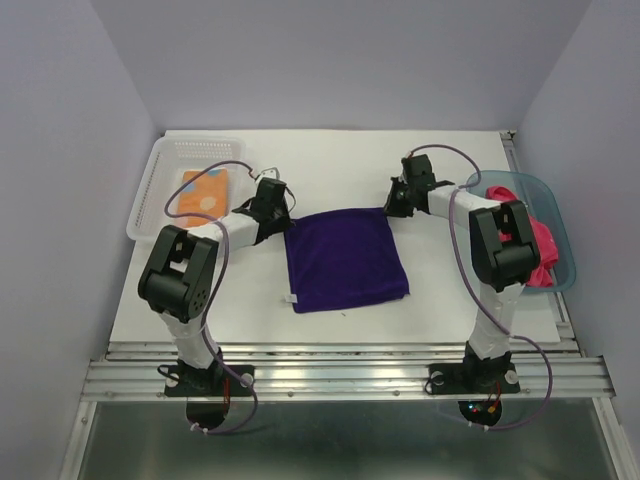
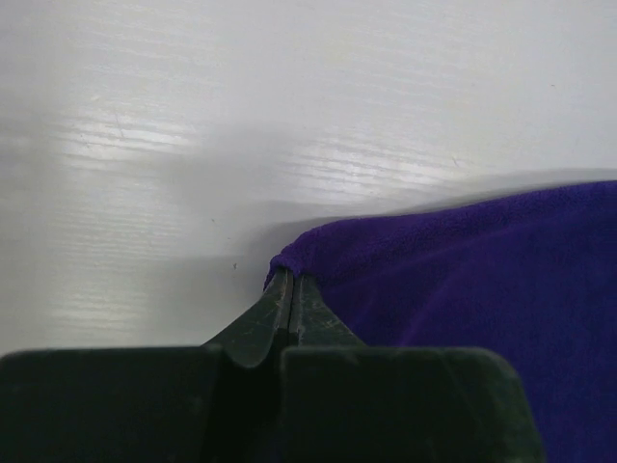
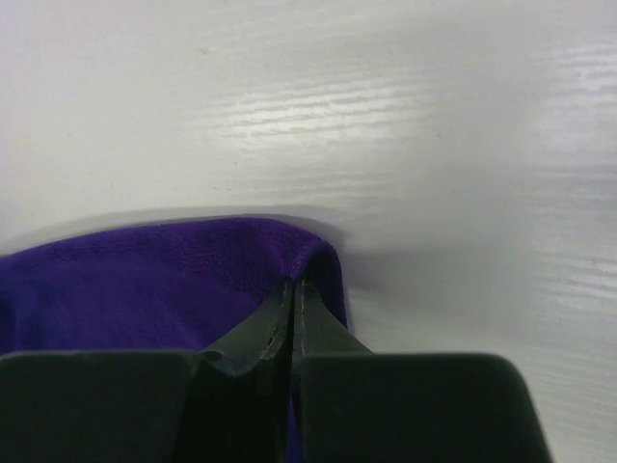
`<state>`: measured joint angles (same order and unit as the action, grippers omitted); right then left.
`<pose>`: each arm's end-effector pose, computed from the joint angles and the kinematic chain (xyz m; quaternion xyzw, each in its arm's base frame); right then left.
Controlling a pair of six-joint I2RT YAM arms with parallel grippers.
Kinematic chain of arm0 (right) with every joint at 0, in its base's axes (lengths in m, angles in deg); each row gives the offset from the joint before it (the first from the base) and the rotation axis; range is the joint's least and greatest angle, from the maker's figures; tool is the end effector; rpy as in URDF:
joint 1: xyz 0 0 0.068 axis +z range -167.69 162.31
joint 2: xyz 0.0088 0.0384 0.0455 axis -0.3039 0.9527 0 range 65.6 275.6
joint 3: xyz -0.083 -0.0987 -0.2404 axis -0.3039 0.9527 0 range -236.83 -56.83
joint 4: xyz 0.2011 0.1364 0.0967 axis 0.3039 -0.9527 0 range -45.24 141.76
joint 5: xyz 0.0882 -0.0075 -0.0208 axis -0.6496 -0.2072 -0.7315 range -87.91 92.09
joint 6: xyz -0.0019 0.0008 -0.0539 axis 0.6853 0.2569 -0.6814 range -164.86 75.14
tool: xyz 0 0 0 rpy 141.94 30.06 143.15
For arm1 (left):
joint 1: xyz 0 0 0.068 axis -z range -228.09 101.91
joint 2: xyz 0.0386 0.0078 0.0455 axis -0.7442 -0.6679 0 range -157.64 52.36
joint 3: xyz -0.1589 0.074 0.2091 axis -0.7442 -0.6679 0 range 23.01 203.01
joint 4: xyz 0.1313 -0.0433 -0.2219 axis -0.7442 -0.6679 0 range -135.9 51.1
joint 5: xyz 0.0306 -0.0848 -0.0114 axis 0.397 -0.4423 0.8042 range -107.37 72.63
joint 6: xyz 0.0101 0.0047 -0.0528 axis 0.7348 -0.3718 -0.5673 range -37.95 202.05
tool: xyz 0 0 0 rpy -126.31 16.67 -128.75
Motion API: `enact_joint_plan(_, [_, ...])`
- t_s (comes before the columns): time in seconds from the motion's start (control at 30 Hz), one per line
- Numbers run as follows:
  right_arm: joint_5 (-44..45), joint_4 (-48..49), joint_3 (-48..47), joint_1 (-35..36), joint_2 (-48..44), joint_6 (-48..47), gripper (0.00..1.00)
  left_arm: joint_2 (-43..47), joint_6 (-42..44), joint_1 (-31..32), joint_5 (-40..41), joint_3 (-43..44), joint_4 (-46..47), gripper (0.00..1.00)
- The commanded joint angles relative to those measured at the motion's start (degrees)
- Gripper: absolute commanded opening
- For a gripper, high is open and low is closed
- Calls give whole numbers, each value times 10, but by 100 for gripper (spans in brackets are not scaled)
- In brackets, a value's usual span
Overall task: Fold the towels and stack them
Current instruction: Fold the towel
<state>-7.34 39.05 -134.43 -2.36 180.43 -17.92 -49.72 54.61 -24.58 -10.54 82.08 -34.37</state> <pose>0.4157 0.1200 0.1691 0.0667 0.9344 0.1951 0.2905 0.3510 -0.1480 0.1804 -0.0567 0.8976 -0.1382 0.4147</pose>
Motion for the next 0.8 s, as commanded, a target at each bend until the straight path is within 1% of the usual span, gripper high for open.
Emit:
enact_joint_plan(0.0, [24,17,32,-1,-58,4,1,63,2,-1,-23,-36,32,0])
enact_joint_plan(0.07, [25,26,61,-2,-85,7,1,100,-6,3,-25,-64,43,0])
enact_joint_plan(0.1, [25,29,71,-2,-86,7,1,100,-9,5,-25,-74,43,0])
enact_joint_plan(0.27, [19,40,145,-1,-155,13,1,167,-31,19,-22,-142,58,0])
enact_joint_plan(0.47, [-13,61,235,-1,-238,41,1,247,-53,55,-19,-204,67,0])
enact_joint_plan(0.63, [-16,48,306,-1,-308,57,1,306,-81,88,-8,-258,66,0])
enact_joint_plan(0.67, [-13,45,315,-1,-332,59,1,315,-87,90,-6,-275,66,0])
enact_joint_plan(0.77, [-4,22,339,-1,-366,63,1,347,-103,97,-6,-298,65,0])
